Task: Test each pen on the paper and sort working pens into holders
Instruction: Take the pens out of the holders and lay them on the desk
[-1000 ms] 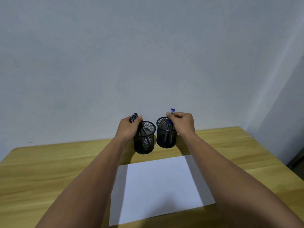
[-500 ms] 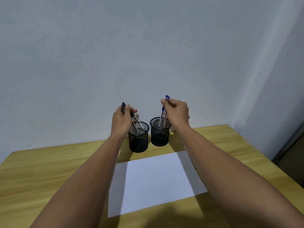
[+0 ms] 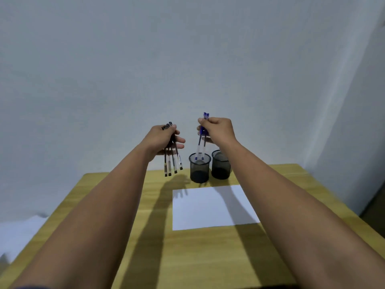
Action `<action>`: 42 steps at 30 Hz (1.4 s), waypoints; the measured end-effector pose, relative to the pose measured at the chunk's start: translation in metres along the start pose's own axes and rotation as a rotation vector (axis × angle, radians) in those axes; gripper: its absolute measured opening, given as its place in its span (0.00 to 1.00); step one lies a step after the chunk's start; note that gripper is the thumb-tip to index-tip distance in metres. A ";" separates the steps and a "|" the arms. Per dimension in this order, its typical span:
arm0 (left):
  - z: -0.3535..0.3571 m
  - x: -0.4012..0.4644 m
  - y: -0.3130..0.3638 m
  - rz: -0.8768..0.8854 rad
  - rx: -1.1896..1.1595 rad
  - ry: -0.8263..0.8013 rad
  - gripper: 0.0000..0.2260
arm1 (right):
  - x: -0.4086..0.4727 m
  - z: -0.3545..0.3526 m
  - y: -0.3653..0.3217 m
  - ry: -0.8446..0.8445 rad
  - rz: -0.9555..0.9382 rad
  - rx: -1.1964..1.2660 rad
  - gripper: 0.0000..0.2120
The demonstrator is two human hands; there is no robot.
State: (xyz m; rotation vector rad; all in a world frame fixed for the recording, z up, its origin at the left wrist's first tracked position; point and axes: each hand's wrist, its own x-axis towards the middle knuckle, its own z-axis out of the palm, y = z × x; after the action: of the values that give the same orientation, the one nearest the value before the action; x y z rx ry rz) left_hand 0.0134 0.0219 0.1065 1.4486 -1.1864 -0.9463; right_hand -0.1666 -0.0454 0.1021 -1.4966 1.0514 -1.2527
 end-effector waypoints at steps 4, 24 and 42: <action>-0.031 -0.027 -0.029 -0.112 0.075 0.001 0.17 | -0.033 0.041 0.026 -0.202 0.165 0.005 0.07; -0.107 0.007 -0.198 -0.380 0.537 0.147 0.10 | -0.040 0.187 0.165 -0.337 0.234 -0.795 0.12; -0.115 -0.022 -0.212 -0.233 0.715 0.257 0.18 | -0.067 0.187 0.141 -0.319 0.054 -0.943 0.08</action>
State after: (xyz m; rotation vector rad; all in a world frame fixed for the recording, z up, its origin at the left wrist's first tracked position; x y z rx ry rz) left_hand 0.1600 0.0724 -0.0786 2.2394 -1.2352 -0.4626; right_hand 0.0010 0.0061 -0.0671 -2.2365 1.5372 -0.4148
